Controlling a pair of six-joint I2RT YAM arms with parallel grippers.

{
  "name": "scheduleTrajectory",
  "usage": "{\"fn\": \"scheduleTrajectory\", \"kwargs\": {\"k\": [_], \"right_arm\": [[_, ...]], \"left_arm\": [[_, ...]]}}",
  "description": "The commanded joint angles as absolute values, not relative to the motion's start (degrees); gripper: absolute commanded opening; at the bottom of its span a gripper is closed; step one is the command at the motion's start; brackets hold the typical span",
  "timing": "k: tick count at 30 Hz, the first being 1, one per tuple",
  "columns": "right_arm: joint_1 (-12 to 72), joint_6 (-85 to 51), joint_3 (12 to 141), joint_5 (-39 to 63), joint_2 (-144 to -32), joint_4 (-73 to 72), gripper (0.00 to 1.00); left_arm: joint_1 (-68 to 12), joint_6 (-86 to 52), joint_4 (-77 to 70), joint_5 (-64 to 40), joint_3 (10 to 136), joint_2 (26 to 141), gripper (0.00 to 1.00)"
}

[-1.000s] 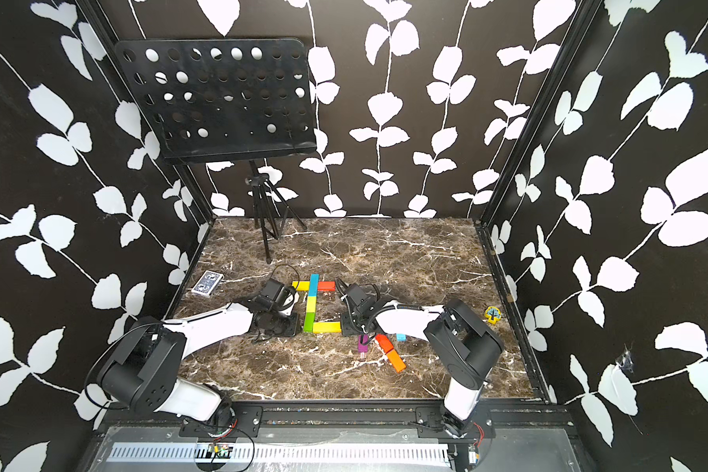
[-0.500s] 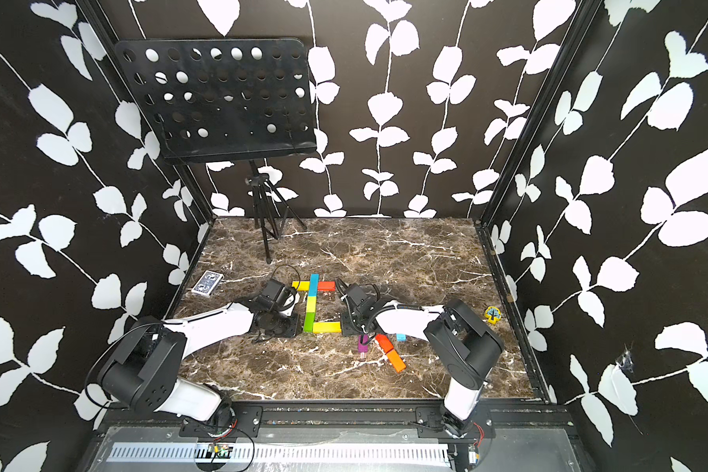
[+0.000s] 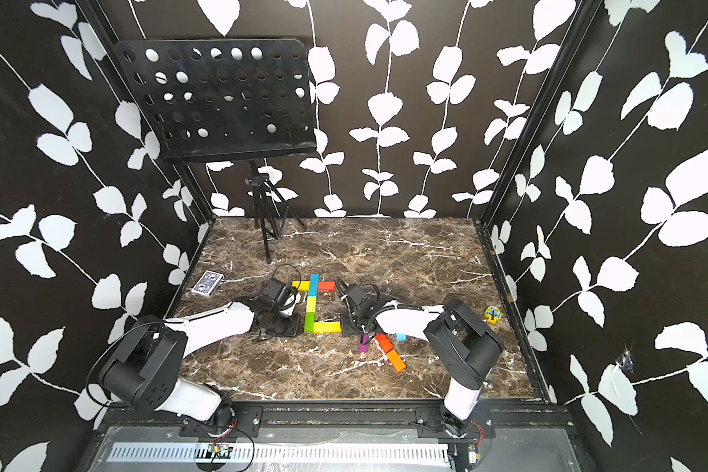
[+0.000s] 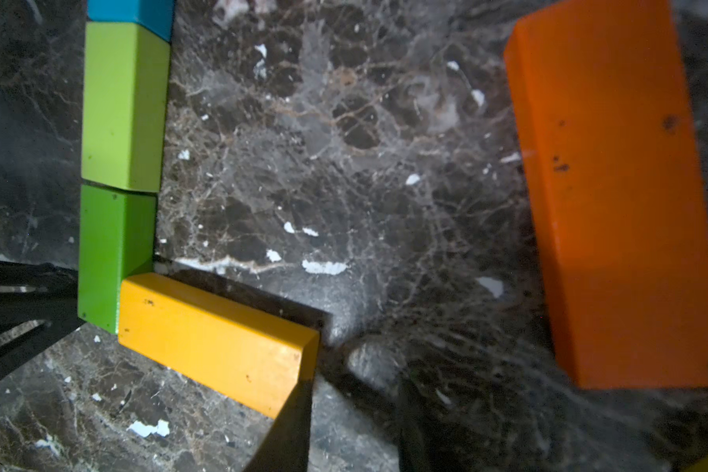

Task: Assemble the letter t with building blocks
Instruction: Adjust the building blocks at the center of the board.

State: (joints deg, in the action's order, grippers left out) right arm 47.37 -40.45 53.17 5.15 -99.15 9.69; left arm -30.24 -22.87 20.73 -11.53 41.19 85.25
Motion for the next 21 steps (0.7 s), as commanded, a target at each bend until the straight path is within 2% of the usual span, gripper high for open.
{"fn": "scheduleTrajectory", "kwargs": {"k": [1, 5, 14, 18, 21], "right_arm": [[47.73, -40.34, 52.4, 4.83, -98.79, 11.59, 0.35], [47.72, -40.35, 52.12, 4.74, -98.53, 11.62, 0.35], [47.75, -40.45, 51.48, 3.69, -97.23, 12.05, 0.35], [47.55, -39.83, 51.31, 2.17, -95.68, 13.46, 0.41], [47.39, -38.45, 52.54, 0.84, -94.27, 16.0, 0.45]], "left_arm": [[-30.5, -22.41, 24.86, -7.64, 42.02, 85.03, 0.3], [-30.44, -21.81, 26.69, -3.4, 42.85, 84.53, 0.3], [-30.44, -20.96, 26.87, -2.73, 45.38, 86.64, 0.32], [-30.46, -19.73, 28.71, 2.49, 45.32, 81.18, 0.44], [-30.43, -19.52, 28.89, 3.37, 46.71, 76.38, 0.46]]}}
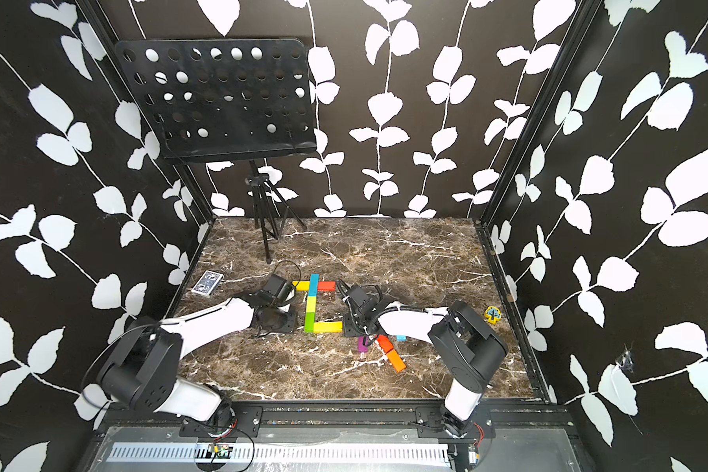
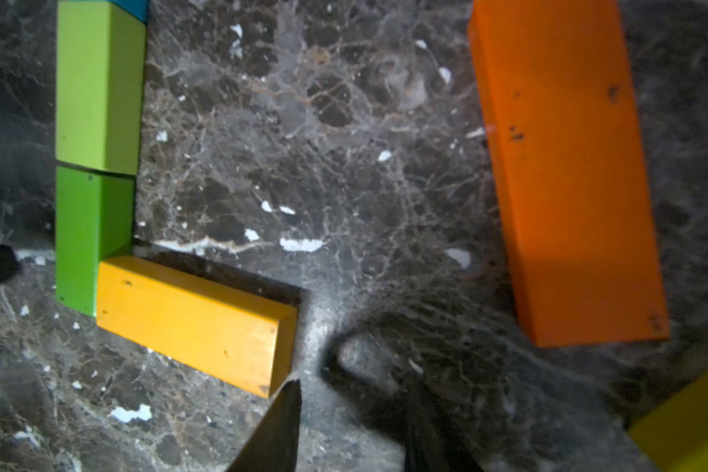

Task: Assemble the letter t with building blocks
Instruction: Adjust the building blocks at the center of the board, then move the building block to the center of the board.

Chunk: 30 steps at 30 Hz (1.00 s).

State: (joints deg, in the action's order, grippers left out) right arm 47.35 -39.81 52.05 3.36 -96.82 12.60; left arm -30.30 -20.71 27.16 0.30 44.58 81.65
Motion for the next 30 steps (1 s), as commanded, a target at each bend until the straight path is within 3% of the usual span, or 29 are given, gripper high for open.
{"fn": "scheduleTrajectory", "kwargs": {"k": [1, 3, 8, 19, 21, 24, 30], "right_arm": [[47.37, -38.1, 52.95, 0.3, -93.56, 16.82, 0.47], [47.37, -37.03, 53.26, -0.18, -92.12, 17.32, 0.5], [47.37, -35.35, 51.97, -1.33, -83.54, 18.17, 0.59], [47.38, -34.69, 45.37, -8.51, -68.31, 29.19, 0.74], [47.37, -33.61, 45.03, -9.09, -67.07, 30.28, 0.81], [47.37, -31.77, 45.4, -9.77, -65.72, 31.07, 0.99], [45.7, -24.02, 47.55, -10.08, -66.02, 27.7, 0.99]], "left_arm": [[-30.46, -17.08, 31.21, 6.57, 47.34, 74.6, 0.58], [-30.5, -14.39, 31.81, 7.56, 47.95, 71.15, 0.66], [-30.5, -10.15, 29.74, 4.38, 48.51, 64.18, 0.99], [-30.84, -11.04, 16.91, -19.77, 42.1, 58.92, 0.99], [-31.34, -11.47, 15.18, -21.03, 41.4, 59.45, 0.99], [-32.32, -10.82, 16.34, -21.62, 42.72, 60.5, 0.99], [-32.92, -11.29, 14.61, -24.41, 45.62, 60.32, 0.99]]}}
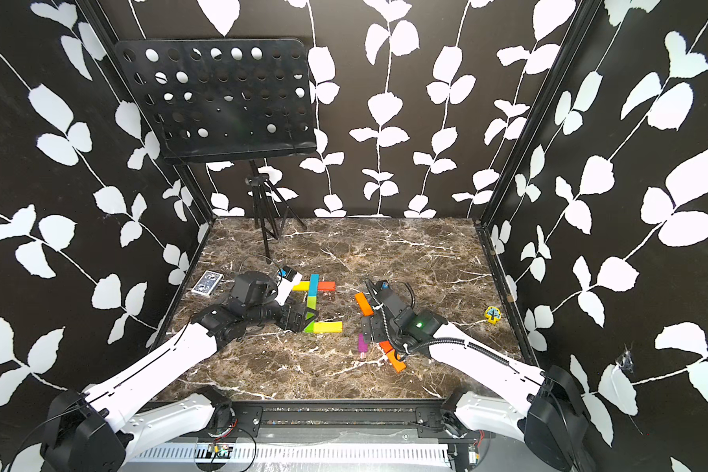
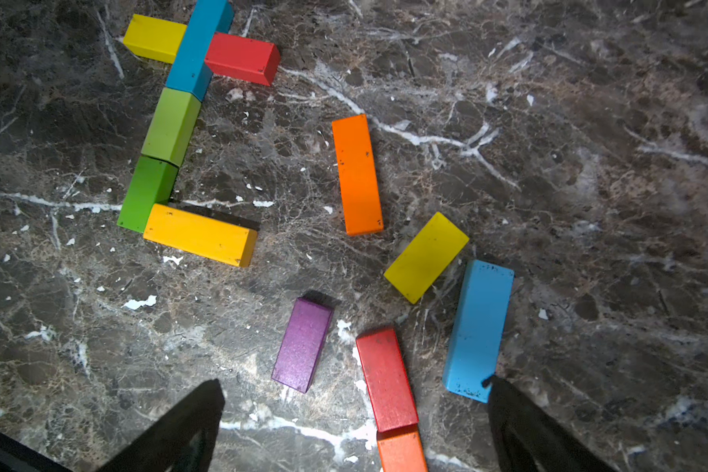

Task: Assemble the letter t with building blocks
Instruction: Move the building block to the center of the board.

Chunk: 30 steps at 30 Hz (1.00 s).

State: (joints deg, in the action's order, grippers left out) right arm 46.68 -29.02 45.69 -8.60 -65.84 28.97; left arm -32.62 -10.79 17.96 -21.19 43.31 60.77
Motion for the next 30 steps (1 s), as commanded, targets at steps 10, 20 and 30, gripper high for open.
{"fn": "scheduleTrajectory", "kwargs": {"k": [10, 20, 30], "right_arm": [[42.99, -18.9, 51.97, -10.19, -76.5, 21.59, 0.85], [37.57, -18.98, 56.34, -1.57, -90.16, 14.63, 0.62], [35.79, -17.44, 62.72, 3.84, -101.27, 14.4, 0.58]], "left_arm": [[-32.77, -5.33, 8.01, -39.58, 48.57, 70.58, 0.99], [-31.14, -1.26, 20.12, -30.1, 50.35, 68.44, 0.99], [-26.7, -4.22, 14.14, -31.55, 45.04, 66.49, 0.99]]}}
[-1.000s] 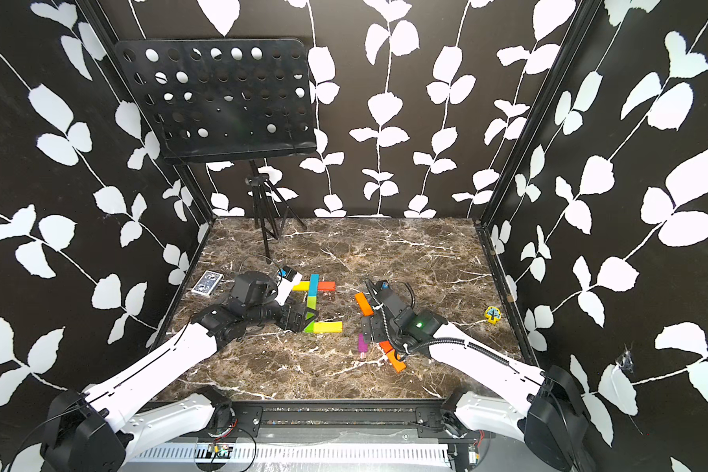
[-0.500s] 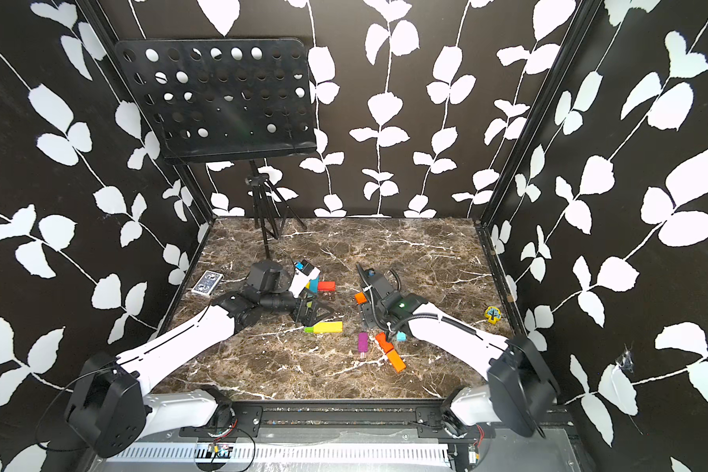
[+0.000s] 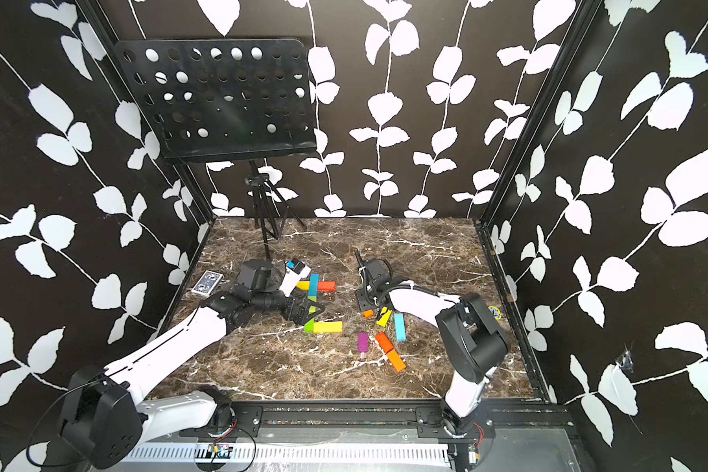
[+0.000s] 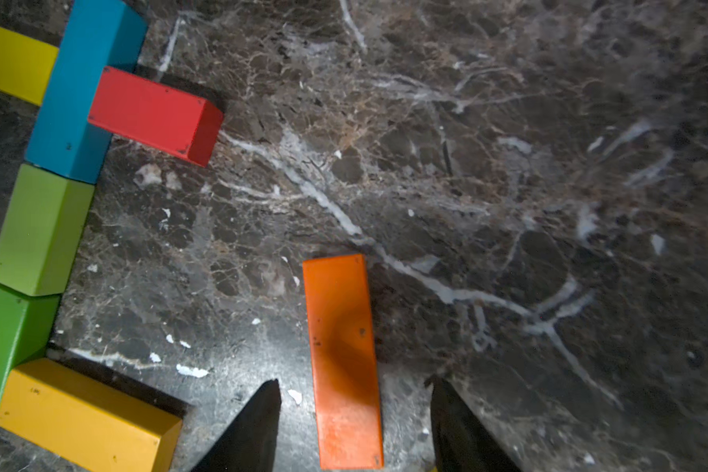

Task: Assemble the letter t with building blocks
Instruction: Move the building block to the center of the board.

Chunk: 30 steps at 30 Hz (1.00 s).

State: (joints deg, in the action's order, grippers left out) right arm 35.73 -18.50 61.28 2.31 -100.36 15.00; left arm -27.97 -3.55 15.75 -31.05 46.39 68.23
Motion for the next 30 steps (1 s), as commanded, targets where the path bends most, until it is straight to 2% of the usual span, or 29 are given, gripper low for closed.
{"fn": "scheduleTrajectory", "kwargs": {"k": [1, 30], "right_arm": [[35.71, -17.29, 63.02, 3.26, -101.79, 14.77, 0.58], [35.51, -16.12, 64.84, 1.57, -107.29, 17.38, 0.47]], "left_arm": [[-26.33, -4.37, 14.24, -31.62, 44.92, 66.47, 0.99], [-25.58, -6.59, 13.07, -31.05, 42.98, 66.0, 0.99]]}}
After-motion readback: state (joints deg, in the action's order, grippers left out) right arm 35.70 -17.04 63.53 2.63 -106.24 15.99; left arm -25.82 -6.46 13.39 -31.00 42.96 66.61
